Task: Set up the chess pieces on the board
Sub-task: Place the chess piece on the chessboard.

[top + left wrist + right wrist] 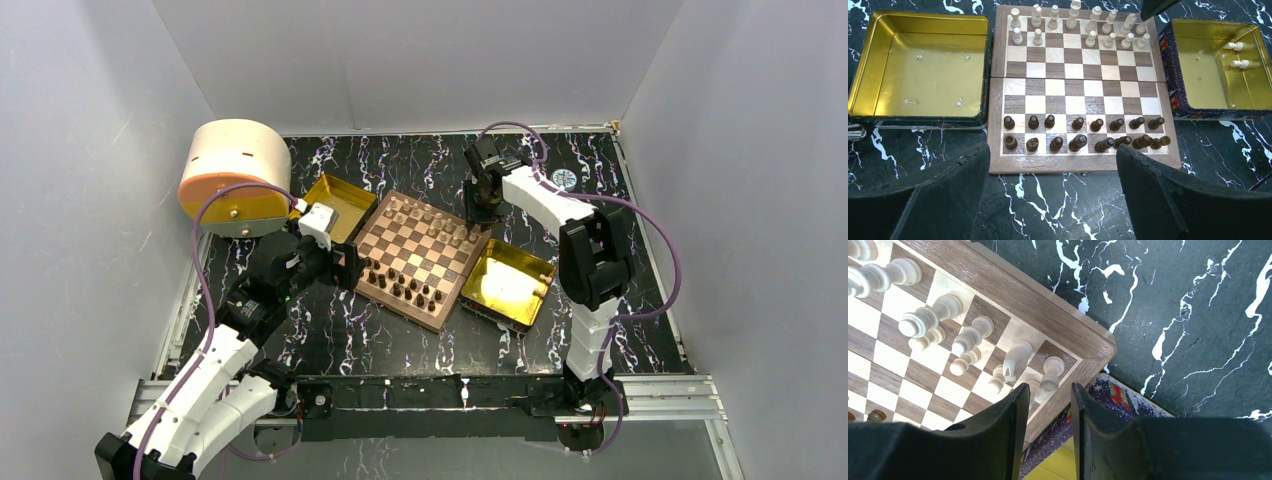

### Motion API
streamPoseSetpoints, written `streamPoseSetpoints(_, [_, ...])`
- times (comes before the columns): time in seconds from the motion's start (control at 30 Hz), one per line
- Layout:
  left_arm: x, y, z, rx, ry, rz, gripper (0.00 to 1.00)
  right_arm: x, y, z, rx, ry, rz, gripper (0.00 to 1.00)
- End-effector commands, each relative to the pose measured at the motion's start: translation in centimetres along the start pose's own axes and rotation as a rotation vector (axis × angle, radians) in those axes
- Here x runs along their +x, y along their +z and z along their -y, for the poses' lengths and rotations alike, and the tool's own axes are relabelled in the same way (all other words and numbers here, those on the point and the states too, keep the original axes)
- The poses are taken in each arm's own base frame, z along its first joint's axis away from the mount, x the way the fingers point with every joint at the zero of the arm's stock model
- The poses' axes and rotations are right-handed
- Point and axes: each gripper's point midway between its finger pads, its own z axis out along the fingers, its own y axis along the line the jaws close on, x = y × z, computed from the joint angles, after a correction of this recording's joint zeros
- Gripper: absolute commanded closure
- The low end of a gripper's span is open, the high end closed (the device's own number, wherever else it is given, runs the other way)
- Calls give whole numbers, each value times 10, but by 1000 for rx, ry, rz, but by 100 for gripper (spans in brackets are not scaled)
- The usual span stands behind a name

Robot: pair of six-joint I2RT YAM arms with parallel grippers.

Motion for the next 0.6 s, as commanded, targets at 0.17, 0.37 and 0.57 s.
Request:
streamPoseSetpoints(0.17, [1, 1, -2, -7, 5, -1, 6, -16, -46, 2, 7, -3, 109, 57])
streamPoseSetpoints(0.37, [6, 5, -13, -83, -52, -27, 5, 5, -65, 39, 152, -47, 106, 60])
streamPoseSetpoints(0.57, [5, 1, -26, -155, -36, -40, 5, 39, -74, 65, 201, -146, 96, 62])
